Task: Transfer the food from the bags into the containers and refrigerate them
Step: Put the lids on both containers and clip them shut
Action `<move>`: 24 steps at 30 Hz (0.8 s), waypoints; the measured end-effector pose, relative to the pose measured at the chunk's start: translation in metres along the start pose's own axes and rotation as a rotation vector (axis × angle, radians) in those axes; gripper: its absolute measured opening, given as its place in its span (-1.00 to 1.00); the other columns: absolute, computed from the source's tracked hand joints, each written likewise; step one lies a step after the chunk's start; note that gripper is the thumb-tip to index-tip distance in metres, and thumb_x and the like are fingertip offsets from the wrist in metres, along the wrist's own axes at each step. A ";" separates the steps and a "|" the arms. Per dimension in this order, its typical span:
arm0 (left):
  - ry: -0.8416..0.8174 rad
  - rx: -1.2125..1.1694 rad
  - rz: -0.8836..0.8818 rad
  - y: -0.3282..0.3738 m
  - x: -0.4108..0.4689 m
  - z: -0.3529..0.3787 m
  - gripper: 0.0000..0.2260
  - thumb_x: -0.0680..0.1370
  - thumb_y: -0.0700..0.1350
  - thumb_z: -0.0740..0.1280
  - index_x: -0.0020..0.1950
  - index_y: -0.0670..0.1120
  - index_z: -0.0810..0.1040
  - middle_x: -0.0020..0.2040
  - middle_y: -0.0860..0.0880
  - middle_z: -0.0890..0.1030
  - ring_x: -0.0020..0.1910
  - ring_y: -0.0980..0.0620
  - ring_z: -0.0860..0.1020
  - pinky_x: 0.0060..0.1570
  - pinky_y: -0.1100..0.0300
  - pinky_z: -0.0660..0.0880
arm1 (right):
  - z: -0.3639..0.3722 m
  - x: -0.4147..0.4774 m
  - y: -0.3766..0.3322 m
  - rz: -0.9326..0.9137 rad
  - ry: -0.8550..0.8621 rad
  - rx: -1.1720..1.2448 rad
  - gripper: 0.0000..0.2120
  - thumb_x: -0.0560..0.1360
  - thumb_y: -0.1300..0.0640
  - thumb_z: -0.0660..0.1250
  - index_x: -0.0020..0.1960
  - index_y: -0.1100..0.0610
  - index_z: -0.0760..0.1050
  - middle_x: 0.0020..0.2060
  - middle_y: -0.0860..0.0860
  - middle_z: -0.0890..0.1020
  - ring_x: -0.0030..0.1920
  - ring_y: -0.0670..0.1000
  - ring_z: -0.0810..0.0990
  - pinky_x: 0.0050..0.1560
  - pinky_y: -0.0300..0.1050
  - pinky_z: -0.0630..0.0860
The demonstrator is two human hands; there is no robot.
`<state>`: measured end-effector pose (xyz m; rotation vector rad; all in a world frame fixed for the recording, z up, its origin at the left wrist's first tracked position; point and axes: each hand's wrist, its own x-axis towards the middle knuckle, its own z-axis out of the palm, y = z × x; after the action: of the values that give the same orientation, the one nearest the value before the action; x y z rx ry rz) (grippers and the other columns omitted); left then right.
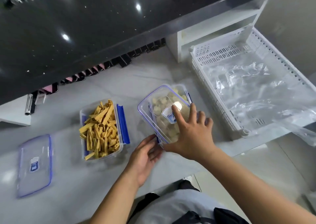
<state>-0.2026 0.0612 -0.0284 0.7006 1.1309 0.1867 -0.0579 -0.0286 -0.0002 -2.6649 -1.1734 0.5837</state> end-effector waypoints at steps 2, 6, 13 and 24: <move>-0.008 -0.005 -0.011 -0.001 -0.001 0.000 -0.77 0.64 -0.24 0.22 0.24 -0.10 0.58 -0.09 -0.12 0.71 -0.19 -0.02 0.67 -0.09 0.11 0.52 | -0.002 -0.012 0.004 -0.035 -0.020 -0.007 0.21 0.00 -0.60 0.09 0.59 -0.20 -0.07 0.56 0.27 0.06 0.43 0.37 0.20 0.32 0.30 0.16; -0.036 -0.030 -0.059 0.000 0.000 -0.003 -0.75 0.64 -0.25 0.23 0.26 -0.11 0.59 0.08 -0.21 0.69 0.00 -0.12 0.63 0.07 0.00 0.52 | -0.004 -0.042 0.013 0.025 -0.008 0.076 0.15 0.07 -0.57 0.18 0.56 -0.30 -0.17 0.58 0.15 0.00 0.47 0.27 0.15 0.40 0.19 0.13; -0.057 -0.027 -0.030 0.005 0.008 0.001 -0.75 0.63 -0.34 0.19 0.14 -0.09 0.60 -0.15 -0.11 0.73 -0.25 0.00 0.69 -0.18 0.11 0.62 | -0.005 -0.074 0.025 0.232 0.025 0.204 0.08 0.13 -0.56 0.24 0.51 -0.39 -0.20 0.60 0.13 -0.06 0.53 0.22 0.05 0.44 0.18 0.10; -0.171 0.104 -0.099 -0.021 -0.002 -0.013 -0.81 0.55 -0.40 0.31 0.07 -0.16 0.57 -0.19 -0.13 0.70 -0.27 0.00 0.66 -0.21 0.17 0.62 | 0.012 -0.135 0.009 0.273 -0.036 0.093 0.09 0.08 -0.57 0.21 0.51 -0.41 -0.16 0.59 0.06 -0.03 0.51 0.19 0.10 0.44 0.12 0.11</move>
<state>-0.2192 0.0496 -0.0422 0.7360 1.0142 -0.0160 -0.1394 -0.1344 0.0242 -2.7631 -0.7722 0.7114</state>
